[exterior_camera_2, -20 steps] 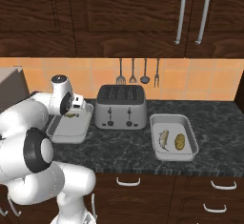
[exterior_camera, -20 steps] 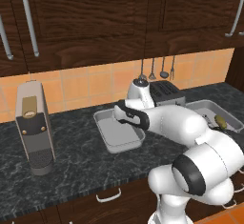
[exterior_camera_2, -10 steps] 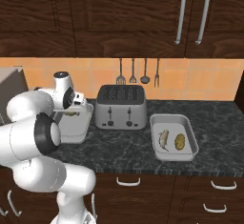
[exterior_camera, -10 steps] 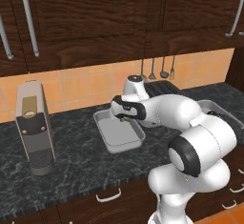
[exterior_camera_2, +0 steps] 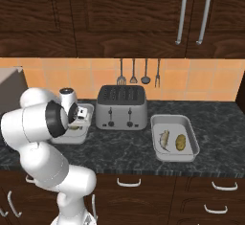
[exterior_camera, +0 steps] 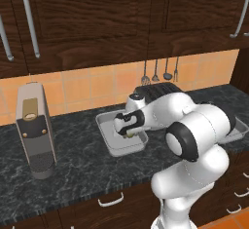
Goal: Place one potato and one fish in each tupperware on the nearby counter, to pack two identical lunches.
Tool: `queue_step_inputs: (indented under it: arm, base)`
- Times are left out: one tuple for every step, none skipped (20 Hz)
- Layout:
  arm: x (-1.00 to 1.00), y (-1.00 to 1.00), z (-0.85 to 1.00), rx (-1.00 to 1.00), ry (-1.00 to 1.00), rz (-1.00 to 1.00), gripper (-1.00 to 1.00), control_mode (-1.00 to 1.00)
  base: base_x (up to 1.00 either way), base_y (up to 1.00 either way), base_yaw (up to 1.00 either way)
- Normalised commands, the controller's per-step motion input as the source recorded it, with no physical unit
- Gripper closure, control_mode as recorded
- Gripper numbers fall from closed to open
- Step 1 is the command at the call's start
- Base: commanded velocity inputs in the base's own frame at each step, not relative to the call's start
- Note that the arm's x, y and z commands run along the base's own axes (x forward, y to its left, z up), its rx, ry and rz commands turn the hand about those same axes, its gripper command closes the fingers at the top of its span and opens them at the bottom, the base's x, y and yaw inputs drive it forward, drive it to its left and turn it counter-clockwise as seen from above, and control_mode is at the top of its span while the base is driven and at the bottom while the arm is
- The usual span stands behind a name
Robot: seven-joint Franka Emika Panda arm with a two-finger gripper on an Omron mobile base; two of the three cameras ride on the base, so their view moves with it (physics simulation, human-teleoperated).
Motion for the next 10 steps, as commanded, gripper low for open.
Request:
queue_step_inputs:
  arm:
    - [0.03, 0.00, 0.00, -0.06, 0.00, 0.00, 1.00, -1.00]
    - [0.15, 0.00, 0.00, -0.05, 0.00, 0.00, 1.00, -1.00]
    - [0.40, 0.00, 0.00, -0.07, 0.00, 0.01, 1.00, -1.00]
    - [0.51, 0.00, 0.00, -0.07, 0.00, 0.00, 1.00, -1.00]
    - [0.50, 0.00, 0.00, -0.08, 0.00, 0.00, 1.00, -1.00]
    - [0.31, 0.00, 0.01, -0.08, 0.00, 0.00, 1.00, -1.00]
    - [0.27, 0.00, 0.05, -0.06, 0.00, 0.00, 1.00, -1.00]
    - [0.22, 0.00, 0.02, -0.05, 0.00, 0.01, 1.00, -1.00]
    - [0.16, -0.01, 0.00, -0.02, 0.01, 0.01, 1.00, -1.00]
    - [0.00, 0.00, 0.00, 0.00, 0.10, 0.01, 1.00, -1.00]
  base:
    - [0.00, 0.00, 0.00]
    - [0.00, 0.00, 0.00]
    - [0.00, 0.00, 0.00]
    - [0.00, 0.00, 0.00]
    - [0.00, 0.00, 0.00]
    - [0.00, 0.00, 0.00]
    - [0.00, 0.00, 0.00]
    - [0.00, 0.00, 0.00]
    - [0.00, 0.00, 0.00]
    - [0.00, 0.00, 0.00]
